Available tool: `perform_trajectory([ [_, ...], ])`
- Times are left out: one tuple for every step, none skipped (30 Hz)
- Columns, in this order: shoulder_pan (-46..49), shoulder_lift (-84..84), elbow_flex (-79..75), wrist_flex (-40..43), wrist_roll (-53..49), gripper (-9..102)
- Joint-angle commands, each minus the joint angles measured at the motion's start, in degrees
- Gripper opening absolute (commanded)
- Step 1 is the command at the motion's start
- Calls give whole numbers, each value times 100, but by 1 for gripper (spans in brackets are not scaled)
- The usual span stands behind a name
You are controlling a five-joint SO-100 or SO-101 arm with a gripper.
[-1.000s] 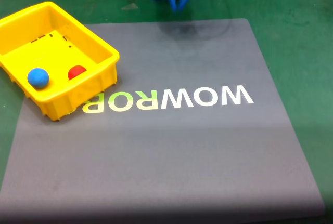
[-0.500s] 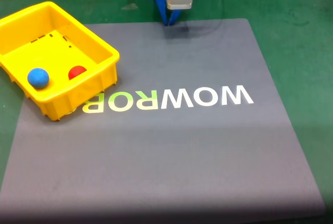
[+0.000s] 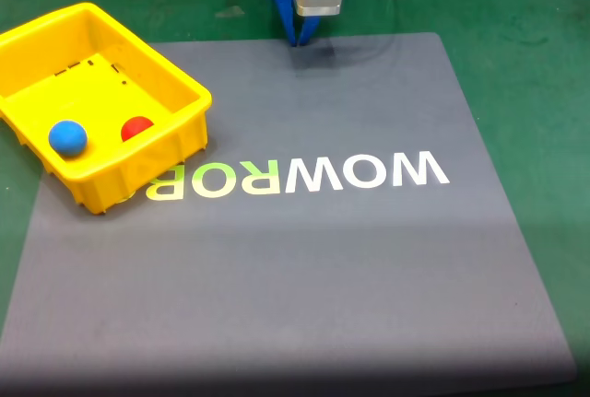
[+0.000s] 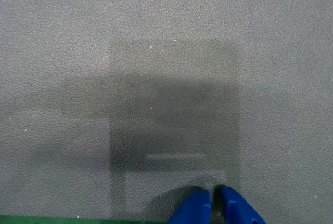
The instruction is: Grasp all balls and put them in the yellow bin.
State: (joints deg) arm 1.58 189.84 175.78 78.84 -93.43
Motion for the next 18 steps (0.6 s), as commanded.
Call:
perform_trajectory([
  [26, 44, 176, 9, -114, 0],
  [26, 44, 176, 9, -123, 0],
  [26, 44, 176, 9, -123, 0],
  [35, 44, 176, 9, -132, 0],
  [35, 44, 176, 9, -132, 0],
  [35, 44, 176, 9, -132, 0],
  [35, 44, 176, 9, -132, 0],
  [35, 44, 176, 9, -132, 0],
  [35, 44, 176, 9, -132, 0],
  [35, 44, 176, 9, -123, 0],
  [35, 44, 176, 9, -105, 0],
  [35, 44, 176, 9, -97, 0],
  [44, 44, 176, 9, -97, 0],
  [44, 44, 176, 9, -97, 0],
  [44, 44, 176, 9, -88, 0],
  [53, 44, 176, 9, -79, 0],
  [53, 44, 176, 9, -79, 0],
  [53, 44, 176, 9, -79, 0],
])
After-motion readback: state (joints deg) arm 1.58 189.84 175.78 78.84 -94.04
